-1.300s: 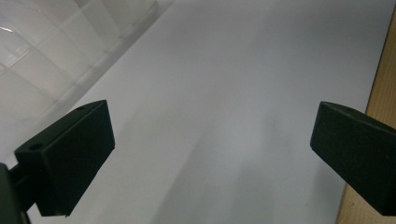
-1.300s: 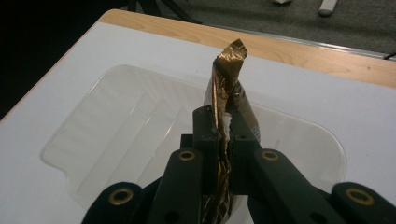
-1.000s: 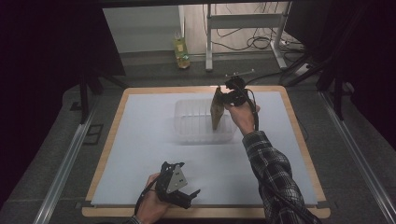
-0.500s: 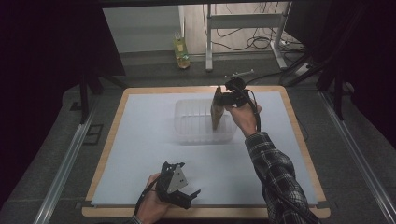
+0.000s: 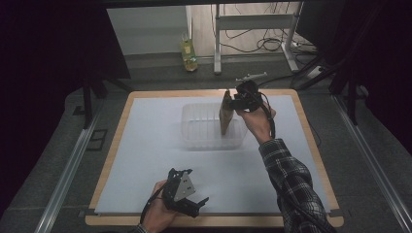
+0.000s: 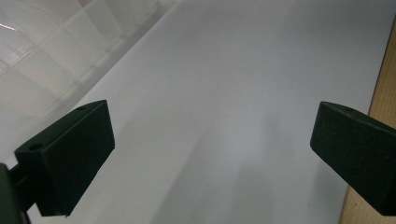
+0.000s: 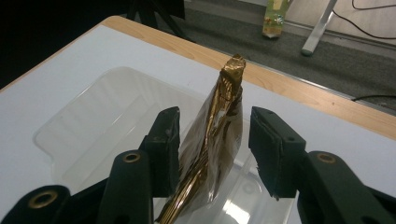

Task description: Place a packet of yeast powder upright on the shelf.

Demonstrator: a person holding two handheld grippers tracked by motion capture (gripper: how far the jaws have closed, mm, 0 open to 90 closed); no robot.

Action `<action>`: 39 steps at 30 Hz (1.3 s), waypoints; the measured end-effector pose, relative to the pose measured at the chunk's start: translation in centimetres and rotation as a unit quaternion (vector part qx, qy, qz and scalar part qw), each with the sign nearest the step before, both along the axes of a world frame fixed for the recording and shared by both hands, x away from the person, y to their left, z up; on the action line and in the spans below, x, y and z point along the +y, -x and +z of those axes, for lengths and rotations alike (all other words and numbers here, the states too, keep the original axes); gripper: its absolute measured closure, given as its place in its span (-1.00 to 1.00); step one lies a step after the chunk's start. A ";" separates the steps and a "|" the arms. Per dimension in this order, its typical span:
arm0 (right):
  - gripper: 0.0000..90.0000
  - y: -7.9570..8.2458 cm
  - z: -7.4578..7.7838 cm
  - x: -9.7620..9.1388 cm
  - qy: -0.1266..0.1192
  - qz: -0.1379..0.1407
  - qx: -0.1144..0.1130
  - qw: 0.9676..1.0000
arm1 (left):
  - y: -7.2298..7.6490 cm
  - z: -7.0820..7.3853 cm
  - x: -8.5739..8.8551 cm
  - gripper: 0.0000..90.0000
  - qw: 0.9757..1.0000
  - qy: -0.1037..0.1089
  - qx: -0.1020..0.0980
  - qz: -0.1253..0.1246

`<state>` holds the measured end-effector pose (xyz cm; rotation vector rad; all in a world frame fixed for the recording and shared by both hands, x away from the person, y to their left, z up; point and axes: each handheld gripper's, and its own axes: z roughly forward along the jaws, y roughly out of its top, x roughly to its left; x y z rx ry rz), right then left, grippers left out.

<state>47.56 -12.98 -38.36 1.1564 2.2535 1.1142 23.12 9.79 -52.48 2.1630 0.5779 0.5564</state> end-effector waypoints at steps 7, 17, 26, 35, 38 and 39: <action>0.02 0.9 0.2 -0.1 0.000 0.014 -0.008 1.000 | 0.0 0.0 0.0 -1.00 1.000 0.000 0.003 0.000; -0.21 2.3 0.3 -0.5 0.002 0.042 -0.019 0.999 | -0.2 0.4 0.4 -1.00 0.999 0.029 0.026 0.013; -0.37 3.5 -0.2 -0.8 0.004 0.060 -0.019 0.998 | -0.3 0.4 0.5 -1.00 0.999 0.030 0.029 0.017; -0.48 4.9 -0.6 -1.3 0.002 0.078 -0.023 0.997 | -0.4 0.3 0.6 -1.00 0.999 0.028 0.029 0.017; -0.51 5.4 -0.9 -1.4 0.002 0.084 -0.024 0.996 | -0.4 0.2 0.5 -1.00 0.999 0.028 0.027 0.018; -0.52 5.5 -0.9 -1.4 0.002 0.086 -0.025 0.996 | -0.4 0.2 0.5 -1.00 0.999 0.027 0.027 0.017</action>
